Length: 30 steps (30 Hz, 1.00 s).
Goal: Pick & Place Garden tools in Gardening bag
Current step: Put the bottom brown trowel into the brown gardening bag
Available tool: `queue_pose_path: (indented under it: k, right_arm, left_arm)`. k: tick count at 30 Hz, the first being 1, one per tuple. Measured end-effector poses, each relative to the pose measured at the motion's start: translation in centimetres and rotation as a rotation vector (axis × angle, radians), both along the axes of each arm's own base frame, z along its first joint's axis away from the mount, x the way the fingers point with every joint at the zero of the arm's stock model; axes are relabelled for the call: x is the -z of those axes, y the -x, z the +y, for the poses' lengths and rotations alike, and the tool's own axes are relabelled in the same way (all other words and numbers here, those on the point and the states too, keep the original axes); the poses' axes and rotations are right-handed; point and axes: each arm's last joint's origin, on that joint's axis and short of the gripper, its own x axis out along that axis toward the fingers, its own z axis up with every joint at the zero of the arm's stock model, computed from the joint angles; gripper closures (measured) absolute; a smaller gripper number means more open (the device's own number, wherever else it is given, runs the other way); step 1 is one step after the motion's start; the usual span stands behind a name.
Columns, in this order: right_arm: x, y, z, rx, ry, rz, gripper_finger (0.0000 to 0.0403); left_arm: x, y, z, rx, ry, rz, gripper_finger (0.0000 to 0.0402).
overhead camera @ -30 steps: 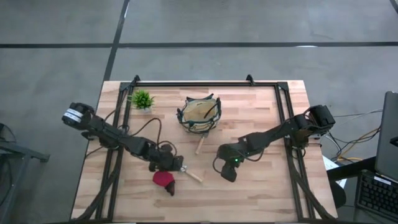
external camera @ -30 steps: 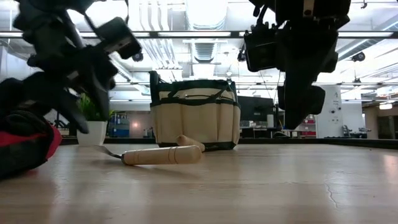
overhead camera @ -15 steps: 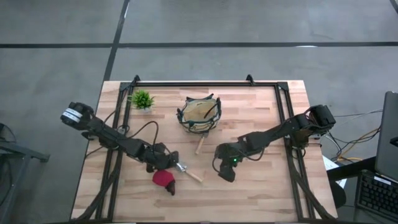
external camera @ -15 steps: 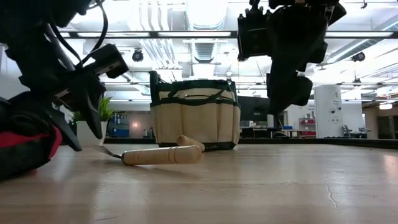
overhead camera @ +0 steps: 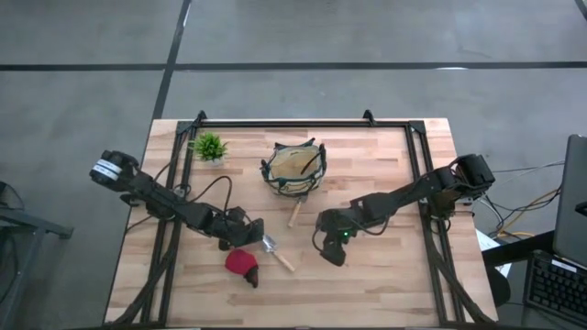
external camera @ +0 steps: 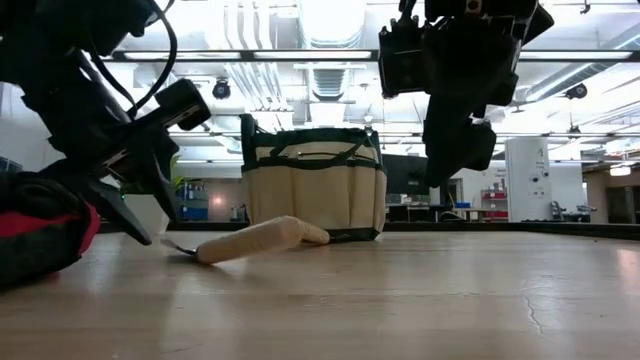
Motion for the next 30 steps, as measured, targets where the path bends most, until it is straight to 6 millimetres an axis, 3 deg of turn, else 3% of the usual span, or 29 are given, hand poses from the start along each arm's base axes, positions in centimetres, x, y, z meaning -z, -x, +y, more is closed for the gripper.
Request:
queue_pose_path:
  k: [20, 24, 30]
  right_arm:
    - [-0.1, -0.2, -0.1, 0.041, -0.014, -0.009, 0.0177]
    - [-0.1, -0.2, -0.1, 0.044, -0.017, -0.011, 0.0177]
    - [-0.1, -0.2, -0.1, 0.045, -0.014, -0.012, 0.0177]
  left_arm:
    - [2.4, -2.4, -0.6, 0.038, 0.022, -0.086, 0.0275]
    - [2.8, -2.4, -0.5, 0.032, -0.007, -0.076, 0.0309]
    - [3.6, -2.7, -0.1, 0.046, -0.056, -0.065, 0.039]
